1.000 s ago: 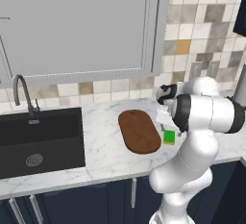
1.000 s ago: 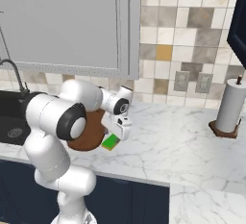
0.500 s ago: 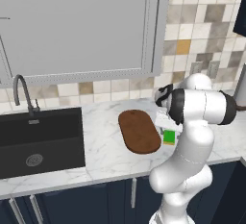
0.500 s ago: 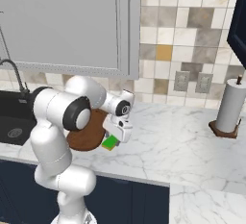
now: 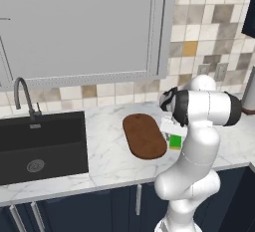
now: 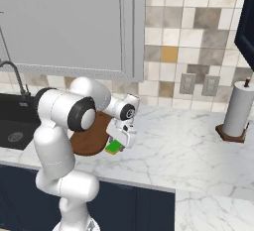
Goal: Pick up the sponge from the counter and clean the cutting board by briefly scrubbing or pressing down on the cutting board. Once finished, release the sponge.
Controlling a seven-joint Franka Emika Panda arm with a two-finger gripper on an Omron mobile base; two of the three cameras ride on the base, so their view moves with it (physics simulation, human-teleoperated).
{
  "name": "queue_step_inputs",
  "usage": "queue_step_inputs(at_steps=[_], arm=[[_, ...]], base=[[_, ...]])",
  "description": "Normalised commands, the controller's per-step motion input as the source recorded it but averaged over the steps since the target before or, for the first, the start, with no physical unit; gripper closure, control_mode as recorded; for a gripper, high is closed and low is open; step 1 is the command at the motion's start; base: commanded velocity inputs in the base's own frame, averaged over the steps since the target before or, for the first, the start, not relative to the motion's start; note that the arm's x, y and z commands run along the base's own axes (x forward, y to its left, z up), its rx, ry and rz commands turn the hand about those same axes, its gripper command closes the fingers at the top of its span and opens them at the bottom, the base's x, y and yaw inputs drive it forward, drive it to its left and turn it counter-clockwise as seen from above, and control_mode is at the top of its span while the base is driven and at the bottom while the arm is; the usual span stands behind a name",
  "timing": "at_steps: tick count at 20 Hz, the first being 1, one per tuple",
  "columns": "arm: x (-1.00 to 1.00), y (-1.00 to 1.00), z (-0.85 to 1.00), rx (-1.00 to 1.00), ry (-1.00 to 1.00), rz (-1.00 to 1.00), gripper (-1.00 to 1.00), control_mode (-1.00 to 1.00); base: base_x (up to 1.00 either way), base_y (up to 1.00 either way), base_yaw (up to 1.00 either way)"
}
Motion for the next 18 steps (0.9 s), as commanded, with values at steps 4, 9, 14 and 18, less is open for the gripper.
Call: queue_step_inputs(at_steps=[4,9,14,18], arm=[[0.0,0.0,-0.1,0.0,0.0,0.0,-1.0,-1.0],[0.0,0.0,-0.12,0.0,0.01,-0.01,-1.0,-1.0],[0.0,0.0,-0.14,0.0,0.01,-0.01,1.0,-1.0],[0.0,0.0,-0.15,0.0,0.0,-0.02,1.0,-1.0]], base=[[0.0,0.0,0.0],[0.0,0.0,0.0],[0.0,0.0,0.0],[0.0,0.0,0.0]])
